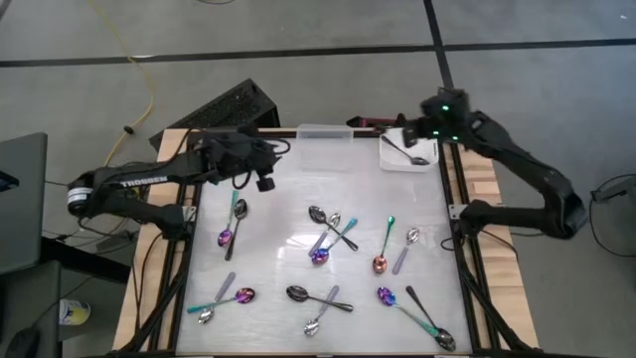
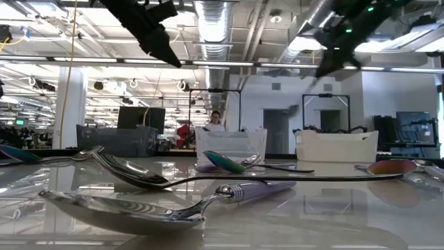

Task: Sort silverware by color (type)
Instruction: Put the black spoon into the white bin, then put the purple spoon into the transparent bin

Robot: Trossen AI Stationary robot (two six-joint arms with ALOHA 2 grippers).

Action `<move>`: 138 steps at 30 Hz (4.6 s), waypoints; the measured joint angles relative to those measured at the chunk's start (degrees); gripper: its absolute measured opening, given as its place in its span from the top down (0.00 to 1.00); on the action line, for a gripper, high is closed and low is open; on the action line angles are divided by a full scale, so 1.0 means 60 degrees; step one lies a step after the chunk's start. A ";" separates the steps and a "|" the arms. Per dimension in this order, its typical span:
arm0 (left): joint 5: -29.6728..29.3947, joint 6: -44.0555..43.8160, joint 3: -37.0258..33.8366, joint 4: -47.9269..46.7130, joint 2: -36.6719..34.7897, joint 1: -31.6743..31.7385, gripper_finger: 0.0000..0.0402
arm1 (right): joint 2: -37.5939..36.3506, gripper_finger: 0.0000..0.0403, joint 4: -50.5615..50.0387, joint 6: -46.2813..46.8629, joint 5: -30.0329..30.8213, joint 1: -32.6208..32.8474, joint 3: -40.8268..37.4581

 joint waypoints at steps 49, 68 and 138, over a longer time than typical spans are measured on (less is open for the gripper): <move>0.4534 -0.0188 -0.1295 0.0726 -0.0029 0.0269 0.68 | 0.0029 0.48 -0.1525 -0.0644 -0.3906 0.1797 -0.0187; 0.6141 -0.1912 -0.3002 0.2970 -0.0021 -0.0813 0.68 | 0.2405 0.53 0.0203 -0.1212 -0.3108 0.8377 -0.0197; 0.3396 -0.6162 -0.2988 0.0432 -0.0058 -0.3797 0.68 | 0.4434 0.54 0.4421 -0.3219 0.0513 1.0278 -0.0197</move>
